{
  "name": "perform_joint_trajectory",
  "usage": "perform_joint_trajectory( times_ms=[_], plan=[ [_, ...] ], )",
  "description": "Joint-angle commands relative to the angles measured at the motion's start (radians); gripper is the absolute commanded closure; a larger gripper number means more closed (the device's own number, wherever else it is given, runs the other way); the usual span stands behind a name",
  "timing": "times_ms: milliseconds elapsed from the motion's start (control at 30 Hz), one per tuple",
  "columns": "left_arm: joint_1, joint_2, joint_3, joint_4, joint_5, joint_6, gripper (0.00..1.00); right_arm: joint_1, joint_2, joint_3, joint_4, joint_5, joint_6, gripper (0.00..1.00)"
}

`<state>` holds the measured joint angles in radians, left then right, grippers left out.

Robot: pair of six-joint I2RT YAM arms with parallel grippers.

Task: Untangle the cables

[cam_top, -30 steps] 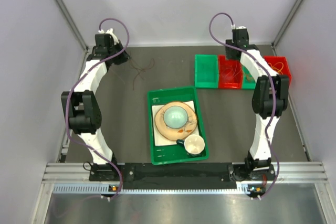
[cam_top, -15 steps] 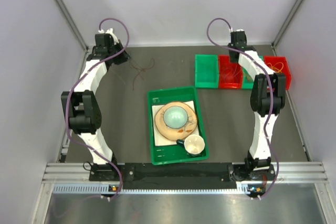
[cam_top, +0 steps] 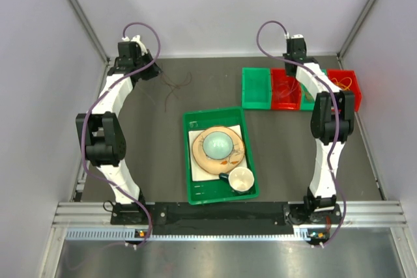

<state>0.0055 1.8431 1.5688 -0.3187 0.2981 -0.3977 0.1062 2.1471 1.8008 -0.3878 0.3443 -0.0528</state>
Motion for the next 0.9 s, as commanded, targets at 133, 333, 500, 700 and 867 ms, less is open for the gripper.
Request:
perform_joint_trajectory(
  times_ms=[133,333,500,700,867],
  plan=[
    [-0.001,-0.041,0.028,0.018,-0.001,0.01,1.0,-0.005,-0.218,-0.174,0.087,-0.157,0.105,1.0],
    [-0.001,-0.047,0.013,0.029,0.01,0.008,1.0,-0.002,-0.476,-0.451,0.168,-0.201,0.186,1.0],
    [-0.002,-0.064,-0.012,0.047,0.016,-0.001,1.0,0.0,-0.584,-0.561,0.185,-0.217,0.203,1.0],
    [-0.002,-0.074,-0.027,0.053,0.019,-0.004,1.0,0.0,-0.541,-0.526,0.182,-0.211,0.197,1.0],
    [-0.001,-0.082,-0.026,0.049,0.013,-0.006,1.0,0.0,-0.374,-0.393,0.158,-0.203,0.183,1.0]
  ],
)
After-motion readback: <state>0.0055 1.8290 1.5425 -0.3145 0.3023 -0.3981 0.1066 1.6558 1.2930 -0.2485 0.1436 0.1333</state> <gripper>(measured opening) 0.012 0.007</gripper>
